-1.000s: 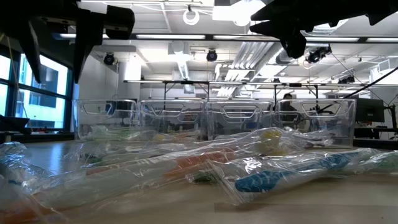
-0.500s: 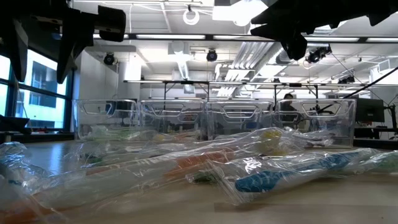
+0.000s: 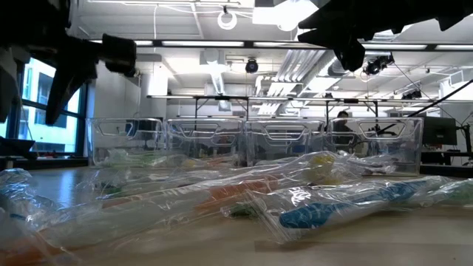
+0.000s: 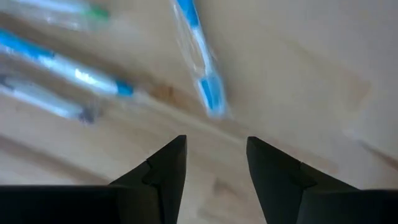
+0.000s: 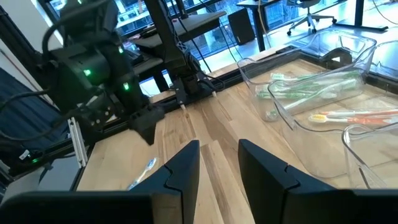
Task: Pick & Place Toothbrushes
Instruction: Put the blue toothbrush into the middle right transparent bin
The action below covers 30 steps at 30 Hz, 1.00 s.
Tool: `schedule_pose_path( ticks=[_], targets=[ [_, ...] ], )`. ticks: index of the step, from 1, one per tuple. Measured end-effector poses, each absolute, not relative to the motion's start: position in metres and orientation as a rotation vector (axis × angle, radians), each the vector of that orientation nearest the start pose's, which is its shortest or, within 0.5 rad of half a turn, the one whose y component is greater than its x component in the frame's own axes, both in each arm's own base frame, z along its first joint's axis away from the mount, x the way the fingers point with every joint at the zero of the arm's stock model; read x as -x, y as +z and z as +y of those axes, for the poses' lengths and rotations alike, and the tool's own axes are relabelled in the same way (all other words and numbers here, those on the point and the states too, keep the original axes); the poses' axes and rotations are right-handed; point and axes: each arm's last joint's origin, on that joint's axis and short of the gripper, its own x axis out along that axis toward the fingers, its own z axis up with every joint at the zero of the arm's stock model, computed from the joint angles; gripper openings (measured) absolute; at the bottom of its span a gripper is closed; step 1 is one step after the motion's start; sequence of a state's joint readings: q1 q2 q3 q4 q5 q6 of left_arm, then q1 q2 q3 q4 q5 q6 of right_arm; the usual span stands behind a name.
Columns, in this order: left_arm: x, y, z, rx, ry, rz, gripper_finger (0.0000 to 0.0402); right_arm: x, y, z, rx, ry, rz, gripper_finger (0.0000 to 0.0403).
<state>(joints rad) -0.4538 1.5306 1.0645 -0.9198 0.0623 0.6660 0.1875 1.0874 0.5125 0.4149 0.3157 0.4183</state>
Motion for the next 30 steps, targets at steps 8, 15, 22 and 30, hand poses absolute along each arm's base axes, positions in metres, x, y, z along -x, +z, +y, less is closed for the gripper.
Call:
schedule_pose_path(
  ticks=[8,15,22,30],
  targets=[
    [-0.25,0.201,-0.129,-0.711,-0.891,1.053,0.0163,-0.227,0.239,0.034,-0.377,-0.158,0.127,0.0104],
    [-0.242,0.181,-0.137,-0.642,-0.846,1.037,0.0163,-0.227,0.238,0.034,-0.373,-0.161,0.14,0.0104],
    [-0.234,0.167,-0.14,-0.657,-0.77,1.038,0.0163,-0.227,0.238,0.034,-0.372,-0.165,0.14,0.0104],
    [-0.236,0.162,-0.139,-0.6,-0.704,1.065,0.0163,-0.227,0.238,0.034,-0.377,-0.168,0.139,0.0104]
  ],
)
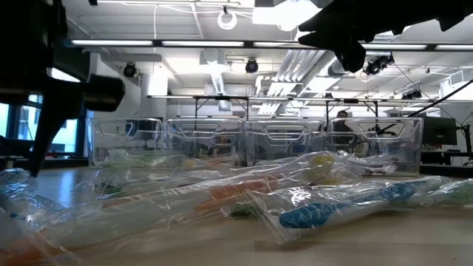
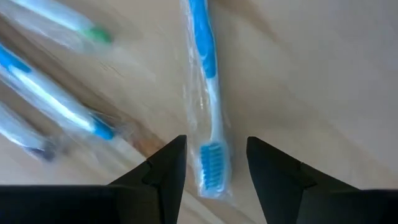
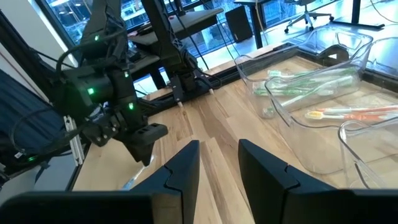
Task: Pick & Place Toothbrushes
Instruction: Put the blue toothbrush into the middle right transparent bin
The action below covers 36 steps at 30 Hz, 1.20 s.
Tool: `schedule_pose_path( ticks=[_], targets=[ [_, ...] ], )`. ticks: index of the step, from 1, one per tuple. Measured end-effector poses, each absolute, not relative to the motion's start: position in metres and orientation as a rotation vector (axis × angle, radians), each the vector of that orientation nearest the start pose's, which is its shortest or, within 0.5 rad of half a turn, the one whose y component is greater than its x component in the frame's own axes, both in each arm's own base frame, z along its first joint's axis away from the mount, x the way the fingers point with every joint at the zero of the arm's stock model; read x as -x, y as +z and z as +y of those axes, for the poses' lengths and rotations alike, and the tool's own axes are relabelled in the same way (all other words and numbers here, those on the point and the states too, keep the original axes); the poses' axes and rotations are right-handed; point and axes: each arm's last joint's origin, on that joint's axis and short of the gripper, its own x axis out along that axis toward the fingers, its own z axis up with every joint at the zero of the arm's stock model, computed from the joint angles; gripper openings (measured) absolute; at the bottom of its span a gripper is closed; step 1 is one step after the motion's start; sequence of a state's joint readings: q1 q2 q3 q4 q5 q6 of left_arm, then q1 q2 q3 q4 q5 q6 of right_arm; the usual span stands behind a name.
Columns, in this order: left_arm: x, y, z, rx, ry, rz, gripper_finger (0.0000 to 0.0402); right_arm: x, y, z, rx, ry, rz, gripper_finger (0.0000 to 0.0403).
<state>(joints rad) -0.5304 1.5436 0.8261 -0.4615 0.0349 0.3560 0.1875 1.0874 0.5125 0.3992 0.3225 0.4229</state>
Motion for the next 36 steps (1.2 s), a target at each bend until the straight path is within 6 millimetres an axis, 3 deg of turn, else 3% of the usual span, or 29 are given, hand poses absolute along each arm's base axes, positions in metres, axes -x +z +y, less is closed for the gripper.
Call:
schedule_pose_path(
  ticks=[8,14,28,36],
  targets=[
    [-0.242,0.143,-0.144,-0.563,-0.731,1.119,0.0163,-0.227,0.238,0.034,-0.378,-0.17,0.139,0.0104],
    [-0.242,0.143,-0.144,-0.563,-0.731,1.119,0.0159,-0.227,0.237,0.034,-0.378,-0.17,0.141,0.0104],
    [-0.242,0.143,-0.147,-0.532,-0.813,1.098,0.0017,-0.227,0.237,0.034,-0.377,-0.171,0.145,0.0104],
    [-0.245,0.149,-0.151,-0.536,-0.907,1.083,0.0006,-0.227,0.237,0.034,-0.377,-0.171,0.145,0.0104]
  ],
)
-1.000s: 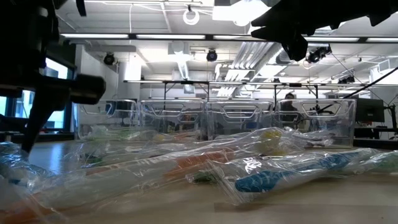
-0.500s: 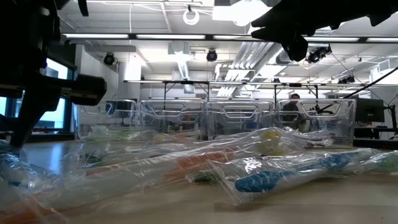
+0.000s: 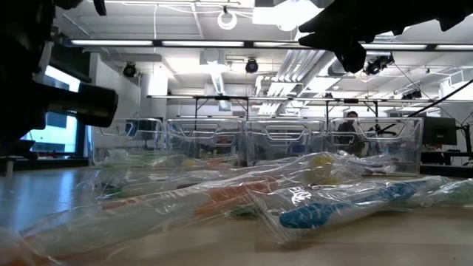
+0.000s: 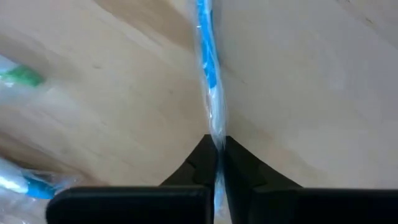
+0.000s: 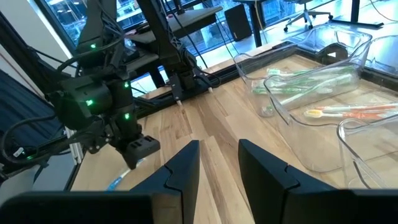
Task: Pick & Place Toothbrushes
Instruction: Put the blue toothbrush into the middle right transparent bin
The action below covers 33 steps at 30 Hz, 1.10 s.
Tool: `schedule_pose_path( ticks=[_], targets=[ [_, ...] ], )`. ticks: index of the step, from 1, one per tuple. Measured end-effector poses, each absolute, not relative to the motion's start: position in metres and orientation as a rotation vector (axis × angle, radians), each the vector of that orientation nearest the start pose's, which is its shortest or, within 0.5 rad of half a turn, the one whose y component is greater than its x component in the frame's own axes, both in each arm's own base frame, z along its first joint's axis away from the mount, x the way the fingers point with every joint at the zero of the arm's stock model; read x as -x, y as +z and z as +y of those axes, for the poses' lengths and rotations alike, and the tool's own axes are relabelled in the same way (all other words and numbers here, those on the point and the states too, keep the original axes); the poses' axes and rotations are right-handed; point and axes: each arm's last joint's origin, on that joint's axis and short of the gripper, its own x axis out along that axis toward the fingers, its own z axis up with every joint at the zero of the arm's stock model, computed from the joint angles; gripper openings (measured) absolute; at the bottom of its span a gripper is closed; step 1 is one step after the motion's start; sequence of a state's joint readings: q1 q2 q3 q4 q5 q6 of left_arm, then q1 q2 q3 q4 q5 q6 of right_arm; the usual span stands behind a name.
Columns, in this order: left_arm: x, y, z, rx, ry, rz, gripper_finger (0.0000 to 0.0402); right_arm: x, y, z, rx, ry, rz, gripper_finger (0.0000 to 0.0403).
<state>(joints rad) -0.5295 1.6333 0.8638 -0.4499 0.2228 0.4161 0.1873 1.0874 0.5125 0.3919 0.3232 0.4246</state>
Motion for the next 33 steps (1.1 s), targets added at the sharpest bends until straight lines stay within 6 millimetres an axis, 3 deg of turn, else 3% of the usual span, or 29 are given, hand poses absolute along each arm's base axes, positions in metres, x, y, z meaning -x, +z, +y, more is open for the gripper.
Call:
schedule_pose_path(
  ticks=[8,15,19,25,29,33],
  targets=[
    [-0.262,0.185,-0.128,-0.661,-0.802,1.176,0.0002,-0.227,0.237,0.034,-0.378,-0.161,0.148,0.0104],
    [-0.27,0.235,-0.1,-0.74,-0.745,1.125,0.0002,-0.226,0.234,0.034,-0.406,-0.156,0.184,0.0104],
    [-0.264,0.267,-0.077,-0.765,-0.67,1.071,0.0001,-0.224,0.24,0.039,-0.444,0.025,0.193,0.0104],
    [-0.259,0.312,-0.026,-0.738,-0.457,0.848,0.0001,-0.21,0.268,0.04,-0.322,0.196,0.026,0.0104],
    [-0.254,0.336,0.003,-0.706,-0.297,0.695,0.0001,-0.198,0.286,0.036,-0.16,0.151,-0.12,0.0104],
    [-0.262,0.356,0.019,-0.622,-0.185,0.485,0.0,-0.197,0.287,0.034,-0.038,0.083,-0.137,0.0104]
  ],
)
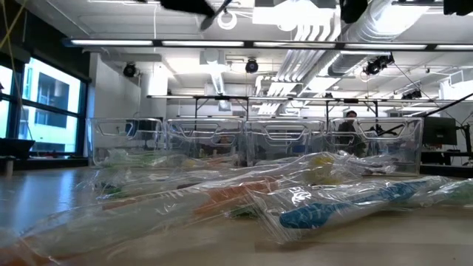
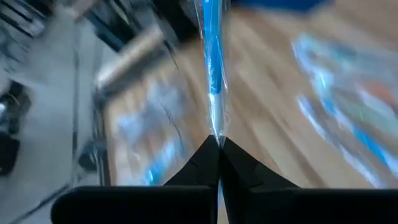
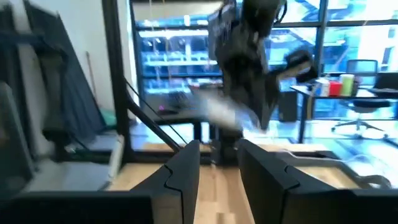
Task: Pick & Place Toothbrushes
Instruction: Put the blue toothbrush into the middle right transparent bin
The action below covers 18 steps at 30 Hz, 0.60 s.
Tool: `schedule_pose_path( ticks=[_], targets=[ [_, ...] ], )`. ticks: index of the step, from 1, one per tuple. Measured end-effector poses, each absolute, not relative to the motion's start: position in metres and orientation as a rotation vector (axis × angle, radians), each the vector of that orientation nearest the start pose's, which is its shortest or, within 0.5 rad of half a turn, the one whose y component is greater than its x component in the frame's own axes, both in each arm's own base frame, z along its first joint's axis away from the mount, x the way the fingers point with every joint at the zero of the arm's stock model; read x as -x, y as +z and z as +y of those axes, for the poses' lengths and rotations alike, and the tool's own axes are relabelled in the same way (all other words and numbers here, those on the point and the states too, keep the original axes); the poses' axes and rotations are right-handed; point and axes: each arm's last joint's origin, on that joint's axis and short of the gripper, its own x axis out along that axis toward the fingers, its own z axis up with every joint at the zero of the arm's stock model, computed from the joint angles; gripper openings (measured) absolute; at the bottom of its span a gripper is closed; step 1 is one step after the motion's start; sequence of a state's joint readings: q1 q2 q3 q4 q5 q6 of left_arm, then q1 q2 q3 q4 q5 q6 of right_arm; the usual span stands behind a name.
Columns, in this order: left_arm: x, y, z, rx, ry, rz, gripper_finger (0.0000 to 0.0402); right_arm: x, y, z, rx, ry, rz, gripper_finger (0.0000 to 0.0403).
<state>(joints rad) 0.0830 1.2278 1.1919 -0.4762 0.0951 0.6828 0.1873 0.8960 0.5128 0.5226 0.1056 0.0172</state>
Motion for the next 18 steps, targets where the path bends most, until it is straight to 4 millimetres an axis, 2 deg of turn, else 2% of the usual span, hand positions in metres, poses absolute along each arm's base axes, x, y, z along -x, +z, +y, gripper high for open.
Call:
schedule_pose_path(
  ticks=[4,8,15,18],
  targets=[
    [-0.276,0.371,0.024,-0.542,-0.157,0.275,0.0,-0.204,0.281,0.034,0.004,0.037,-0.107,0.0104],
    [-0.291,0.369,0.026,-0.508,-0.135,0.212,0.0,-0.208,0.276,0.034,0.006,0.015,-0.083,0.0104],
    [-0.321,0.34,0.028,-0.466,-0.191,0.264,0.0,-0.213,0.271,0.035,-0.006,-0.094,-0.061,0.0108],
    [-0.327,0.338,0.027,-0.46,-0.217,0.234,0.0,-0.216,0.267,0.035,-0.013,-0.121,-0.042,0.0124]
  ],
)
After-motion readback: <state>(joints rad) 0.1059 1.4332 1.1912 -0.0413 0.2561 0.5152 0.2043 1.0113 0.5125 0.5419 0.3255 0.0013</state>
